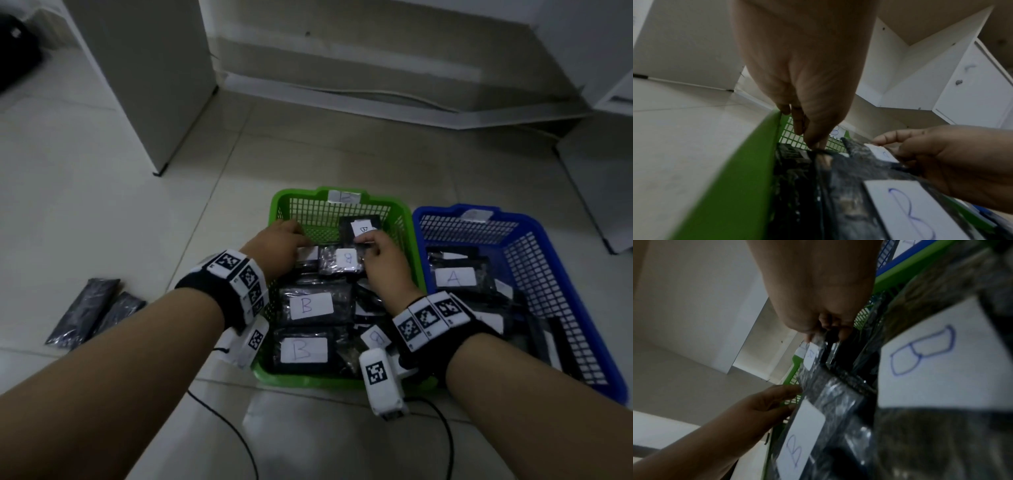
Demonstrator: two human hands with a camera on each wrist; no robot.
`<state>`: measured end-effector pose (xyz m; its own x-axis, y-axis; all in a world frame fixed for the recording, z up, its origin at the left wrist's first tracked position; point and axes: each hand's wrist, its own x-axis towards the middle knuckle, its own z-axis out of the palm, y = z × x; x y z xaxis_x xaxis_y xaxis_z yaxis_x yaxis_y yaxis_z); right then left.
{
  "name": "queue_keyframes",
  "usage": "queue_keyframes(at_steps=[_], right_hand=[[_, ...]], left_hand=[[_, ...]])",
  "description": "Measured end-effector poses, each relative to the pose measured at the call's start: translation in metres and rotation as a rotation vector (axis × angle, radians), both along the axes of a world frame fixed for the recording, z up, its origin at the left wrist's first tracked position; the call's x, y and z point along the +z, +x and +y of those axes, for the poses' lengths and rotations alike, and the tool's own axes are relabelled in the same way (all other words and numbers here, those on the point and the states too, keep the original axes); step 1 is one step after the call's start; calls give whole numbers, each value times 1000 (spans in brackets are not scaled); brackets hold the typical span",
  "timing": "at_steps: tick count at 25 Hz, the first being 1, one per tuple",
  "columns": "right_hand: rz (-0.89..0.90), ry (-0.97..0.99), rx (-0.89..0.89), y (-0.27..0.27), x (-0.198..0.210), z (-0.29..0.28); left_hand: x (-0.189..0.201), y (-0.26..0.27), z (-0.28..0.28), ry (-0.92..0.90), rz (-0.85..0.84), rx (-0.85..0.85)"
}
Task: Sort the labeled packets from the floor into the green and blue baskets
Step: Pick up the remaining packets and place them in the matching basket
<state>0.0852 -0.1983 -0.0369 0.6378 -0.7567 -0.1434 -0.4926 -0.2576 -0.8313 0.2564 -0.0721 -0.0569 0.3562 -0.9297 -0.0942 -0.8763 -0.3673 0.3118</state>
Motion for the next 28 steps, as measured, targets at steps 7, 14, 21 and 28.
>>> queue_keyframes(at_steps=[7,14,21,28], right_hand=[[178,-302,130,21,-14,32],[-82,-508,464,53,7,125],[152,-348,905,92,-18,205],[412,-321,1082,120,-42,245]], left_hand=[[12,2,78,-397,222,398],[-24,5,203,-359,26,871],[-40,21,299,126,194,982],[-55,-6,306,-60,162,878]])
